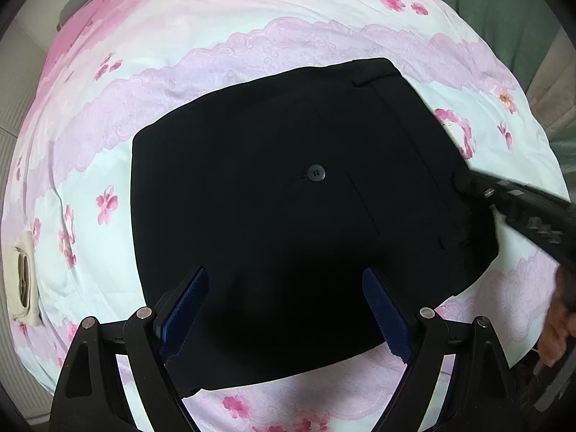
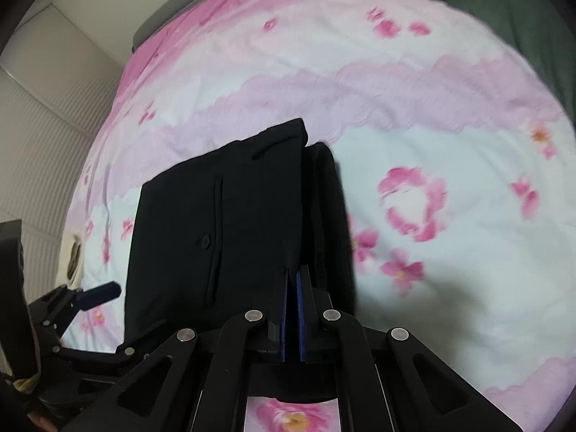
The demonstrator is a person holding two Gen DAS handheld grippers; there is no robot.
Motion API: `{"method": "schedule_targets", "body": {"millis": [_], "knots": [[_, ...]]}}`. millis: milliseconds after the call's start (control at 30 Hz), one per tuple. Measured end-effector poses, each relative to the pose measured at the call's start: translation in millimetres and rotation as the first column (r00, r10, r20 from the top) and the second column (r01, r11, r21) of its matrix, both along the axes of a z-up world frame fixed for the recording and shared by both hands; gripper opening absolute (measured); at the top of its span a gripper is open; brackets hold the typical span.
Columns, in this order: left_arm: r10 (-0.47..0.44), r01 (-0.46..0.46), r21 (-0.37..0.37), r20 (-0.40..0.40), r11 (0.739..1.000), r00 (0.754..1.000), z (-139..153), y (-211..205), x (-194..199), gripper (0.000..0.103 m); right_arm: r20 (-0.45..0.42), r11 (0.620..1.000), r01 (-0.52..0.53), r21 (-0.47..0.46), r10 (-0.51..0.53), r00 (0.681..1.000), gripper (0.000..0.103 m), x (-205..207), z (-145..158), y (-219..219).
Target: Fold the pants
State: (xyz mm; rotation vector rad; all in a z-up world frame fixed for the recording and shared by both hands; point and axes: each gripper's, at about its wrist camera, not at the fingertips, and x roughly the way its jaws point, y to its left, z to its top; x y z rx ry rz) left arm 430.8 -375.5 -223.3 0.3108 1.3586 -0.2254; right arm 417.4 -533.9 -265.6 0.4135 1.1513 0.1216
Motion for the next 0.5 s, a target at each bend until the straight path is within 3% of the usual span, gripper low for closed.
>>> {"method": "schedule_targets", "body": {"millis": [167,267,300,333,433,500], "knots": [[-0.004,0.004,0.022,0.012,1.0,1.0,1,-4,-5,0.088,-0.107,0.999,0.005,-0.035,-0.009,0.994,0.009,6,-38,-4],[0.013,-0.013,0.025,0.013,1.0,1.0,2,1,-9,0.088,-0.146,0.994,0.046,-0.095,-0.06,0.987,0.034,0,-38,-7],[0.018,-0.019,0.024,0.013,1.0,1.0,2,3,-10,0.088,-0.149,0.991,0.067,-0.114,-0.083,0.985,0.048,-4,-35,-10],[0.028,-0.029,0.019,0.018,0.999,0.999,4,7,-13,0.088,-0.142,0.985,0.094,-0.143,-0.114,0.983,0.056,-11,-29,-12],[0.047,-0.047,0.006,0.036,0.999,0.998,10,18,-22,0.088,-0.087,0.974,0.138,-0.182,-0.156,0.984,0.071,-33,-7,-12],[0.062,-0.062,0.005,0.045,0.998,0.997,14,28,-28,0.088,-0.061,0.973,0.177,-0.15,-0.187,0.98,0.075,-52,5,-14]]}}
